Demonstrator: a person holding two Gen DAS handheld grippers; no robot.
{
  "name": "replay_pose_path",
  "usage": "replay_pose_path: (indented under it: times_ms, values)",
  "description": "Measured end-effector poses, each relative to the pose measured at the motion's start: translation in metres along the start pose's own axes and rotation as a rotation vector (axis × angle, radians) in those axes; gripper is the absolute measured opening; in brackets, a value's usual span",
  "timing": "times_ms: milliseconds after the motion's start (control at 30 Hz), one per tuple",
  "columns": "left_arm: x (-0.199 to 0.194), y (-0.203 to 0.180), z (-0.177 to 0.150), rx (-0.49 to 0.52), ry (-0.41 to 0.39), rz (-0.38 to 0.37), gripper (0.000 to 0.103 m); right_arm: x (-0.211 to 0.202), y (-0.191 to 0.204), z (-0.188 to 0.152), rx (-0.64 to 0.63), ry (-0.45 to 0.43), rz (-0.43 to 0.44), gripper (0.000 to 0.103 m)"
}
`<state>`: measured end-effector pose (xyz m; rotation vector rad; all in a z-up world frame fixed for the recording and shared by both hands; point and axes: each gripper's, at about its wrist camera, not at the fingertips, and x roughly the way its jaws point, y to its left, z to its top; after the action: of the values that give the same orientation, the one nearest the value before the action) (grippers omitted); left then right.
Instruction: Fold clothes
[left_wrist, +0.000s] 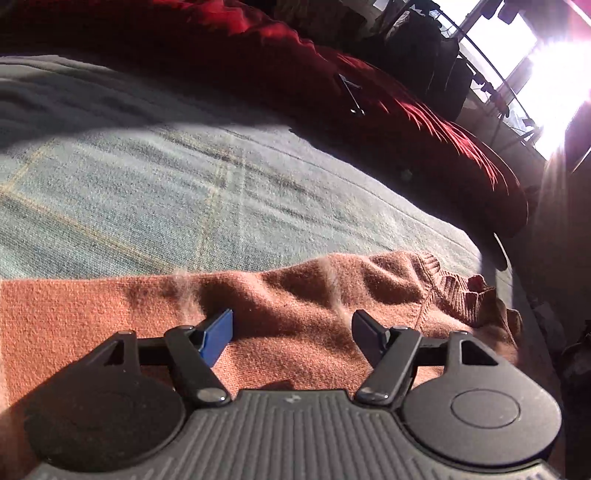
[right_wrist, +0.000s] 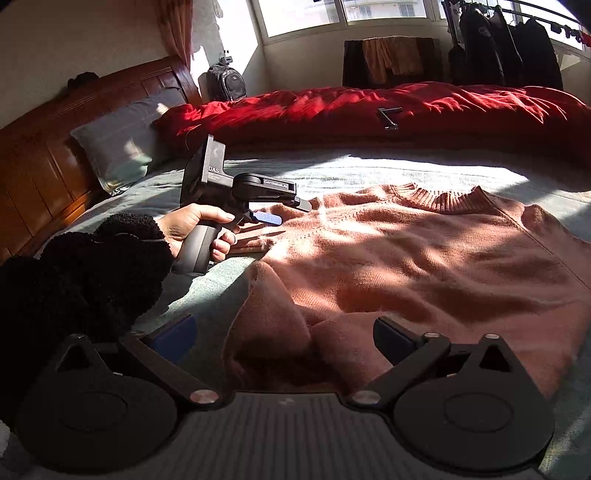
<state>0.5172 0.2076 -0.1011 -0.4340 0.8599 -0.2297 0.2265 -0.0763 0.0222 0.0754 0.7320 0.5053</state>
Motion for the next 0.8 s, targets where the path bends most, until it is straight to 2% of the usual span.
replay_pose_path:
  times_ms: [67, 133, 233, 400, 500, 633, 733, 800]
  values:
    - [-0.004, -0.012, 0.006, 0.036, 0.009, 0.045, 0.069, -0.002, -0.004, -0.002, 0.003, -0.003, -0.004, 0.103]
    - [-0.016, -0.024, 0.004, 0.084, 0.016, 0.017, 0.070, -0.004, -0.010, -0.002, 0.014, -0.011, -0.003, 0.103]
    - [-0.026, -0.039, 0.000, 0.110, 0.057, -0.088, 0.070, -0.003, -0.019, -0.002, 0.038, -0.025, 0.018, 0.103]
    - [0.003, -0.070, -0.005, 0.111, 0.130, -0.212, 0.072, -0.006, -0.027, -0.010, 0.058, -0.039, 0.018, 0.103]
    - [0.037, -0.075, -0.005, 0.084, 0.154, -0.179, 0.072, -0.008, -0.032, -0.015, 0.069, -0.047, 0.016, 0.103]
    - [0.066, -0.078, 0.013, 0.082, 0.065, -0.127, 0.073, -0.011, -0.039, -0.022, 0.084, -0.058, 0.014, 0.103]
    - [0.075, -0.091, 0.027, 0.080, 0.059, -0.057, 0.073, -0.012, -0.045, -0.027, 0.102, -0.069, 0.007, 0.103]
    - [0.071, -0.106, 0.031, 0.117, 0.079, -0.022, 0.071, -0.011, -0.049, -0.029, 0.118, -0.075, 0.001, 0.103]
